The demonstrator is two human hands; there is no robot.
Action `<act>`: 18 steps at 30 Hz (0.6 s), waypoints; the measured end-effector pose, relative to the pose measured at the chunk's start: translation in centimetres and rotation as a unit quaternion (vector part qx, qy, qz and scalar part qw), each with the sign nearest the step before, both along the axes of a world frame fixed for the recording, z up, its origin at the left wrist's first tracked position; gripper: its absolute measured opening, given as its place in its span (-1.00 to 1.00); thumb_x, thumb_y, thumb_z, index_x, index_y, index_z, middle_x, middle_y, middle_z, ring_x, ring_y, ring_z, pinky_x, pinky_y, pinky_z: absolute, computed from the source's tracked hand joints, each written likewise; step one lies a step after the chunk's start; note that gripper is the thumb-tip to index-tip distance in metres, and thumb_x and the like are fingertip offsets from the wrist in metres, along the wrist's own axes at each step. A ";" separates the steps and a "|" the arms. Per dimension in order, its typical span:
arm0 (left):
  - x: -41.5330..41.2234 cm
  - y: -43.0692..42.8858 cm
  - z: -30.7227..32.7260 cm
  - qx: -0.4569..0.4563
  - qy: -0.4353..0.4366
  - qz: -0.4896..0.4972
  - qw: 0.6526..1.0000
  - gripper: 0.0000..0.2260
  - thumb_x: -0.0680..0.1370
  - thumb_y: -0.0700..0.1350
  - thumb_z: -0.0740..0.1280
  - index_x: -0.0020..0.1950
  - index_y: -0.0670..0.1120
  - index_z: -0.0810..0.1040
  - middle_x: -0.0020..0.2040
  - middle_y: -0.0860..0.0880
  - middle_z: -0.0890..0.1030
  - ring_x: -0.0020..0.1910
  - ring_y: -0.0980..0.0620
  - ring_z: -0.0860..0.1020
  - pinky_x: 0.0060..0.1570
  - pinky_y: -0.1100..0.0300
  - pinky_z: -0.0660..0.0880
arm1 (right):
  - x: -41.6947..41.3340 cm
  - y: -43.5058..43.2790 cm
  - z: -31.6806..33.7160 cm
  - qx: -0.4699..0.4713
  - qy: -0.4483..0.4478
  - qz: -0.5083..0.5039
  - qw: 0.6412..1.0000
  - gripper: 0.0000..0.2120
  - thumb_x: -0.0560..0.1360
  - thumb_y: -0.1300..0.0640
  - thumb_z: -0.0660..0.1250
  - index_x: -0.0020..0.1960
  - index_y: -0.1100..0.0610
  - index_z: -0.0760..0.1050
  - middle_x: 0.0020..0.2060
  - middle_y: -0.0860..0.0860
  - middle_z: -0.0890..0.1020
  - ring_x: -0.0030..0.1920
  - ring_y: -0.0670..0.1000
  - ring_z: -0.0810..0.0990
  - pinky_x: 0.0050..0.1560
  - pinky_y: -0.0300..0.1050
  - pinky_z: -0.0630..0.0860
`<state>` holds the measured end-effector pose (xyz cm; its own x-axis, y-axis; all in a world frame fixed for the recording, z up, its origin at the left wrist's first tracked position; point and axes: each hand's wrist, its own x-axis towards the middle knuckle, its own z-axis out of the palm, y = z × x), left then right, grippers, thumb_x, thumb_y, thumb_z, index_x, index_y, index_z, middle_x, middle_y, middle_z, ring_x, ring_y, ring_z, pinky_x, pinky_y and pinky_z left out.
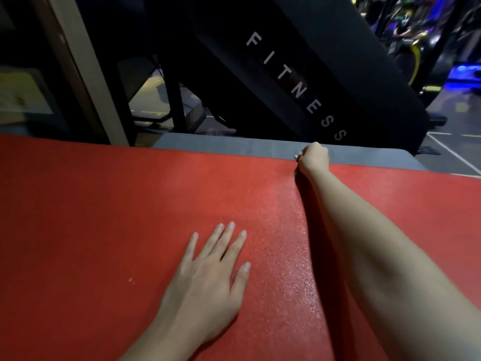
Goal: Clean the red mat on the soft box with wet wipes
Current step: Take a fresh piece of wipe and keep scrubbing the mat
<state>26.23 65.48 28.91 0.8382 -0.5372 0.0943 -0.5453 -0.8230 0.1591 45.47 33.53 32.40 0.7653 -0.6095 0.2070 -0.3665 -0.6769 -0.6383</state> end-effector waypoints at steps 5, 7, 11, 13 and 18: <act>-0.1 -0.1 0.2 -0.007 0.002 0.001 1.000 -0.36 0.57 0.26 -0.31 0.67 0.18 -0.12 0.65 0.18 -0.21 0.58 0.25 -0.31 0.59 -0.02 -0.27 | -2.7 -0.8 2.2 -0.046 0.113 0.149 0.981 -0.75 0.44 -0.01 0.49 -0.27 0.15 0.61 -0.36 0.05 0.61 -0.28 0.02 0.58 -0.26 -0.26 0.45; -0.1 -0.2 0.1 -0.003 0.000 0.001 1.000 -0.34 0.56 0.26 -0.32 0.68 0.16 -0.11 0.66 0.16 -0.18 0.60 0.22 -0.29 0.60 -0.05 -0.25 | -4.5 -0.9 3.7 -0.013 0.178 0.240 0.954 -0.78 0.39 -0.01 0.54 -0.21 0.15 0.67 -0.40 0.00 0.59 -0.37 -0.07 0.49 -0.44 -0.34 0.37; -0.1 -0.1 0.1 0.003 0.003 0.005 1.000 -0.33 0.55 0.26 -0.33 0.67 0.16 -0.11 0.66 0.16 -0.17 0.60 0.22 -0.28 0.60 -0.04 -0.24 | -3.8 -0.4 2.6 -0.075 0.109 0.172 0.976 -0.77 0.35 -0.06 0.57 -0.14 0.08 0.68 -0.25 0.05 0.69 -0.19 -0.01 0.62 -0.19 -0.22 0.51; 0.0 0.0 0.2 -0.003 0.006 0.004 1.000 -0.33 0.56 0.27 -0.33 0.67 0.17 -0.11 0.66 0.16 -0.16 0.60 0.22 -0.27 0.61 -0.04 -0.23 | -3.0 0.4 0.8 -0.086 0.072 0.107 0.988 -0.76 0.38 -0.08 0.54 -0.09 0.07 0.68 -0.16 0.11 0.70 -0.01 0.12 0.65 0.06 -0.04 0.55; -0.1 0.0 0.2 -0.009 0.008 0.003 1.000 -0.32 0.55 0.27 -0.33 0.68 0.15 -0.10 0.67 0.15 -0.14 0.61 0.21 -0.25 0.61 -0.05 -0.22 | -6.6 1.5 1.5 -0.084 0.090 0.188 0.974 -0.78 0.43 -0.06 0.51 -0.10 0.09 0.68 -0.23 0.07 0.69 -0.19 0.01 0.61 -0.17 -0.21 0.43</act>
<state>26.18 65.47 29.13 0.8427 -0.5307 0.0908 -0.5379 -0.8228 0.1833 38.86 35.00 33.88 0.9614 -0.2475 0.1204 -0.1680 -0.8741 -0.4558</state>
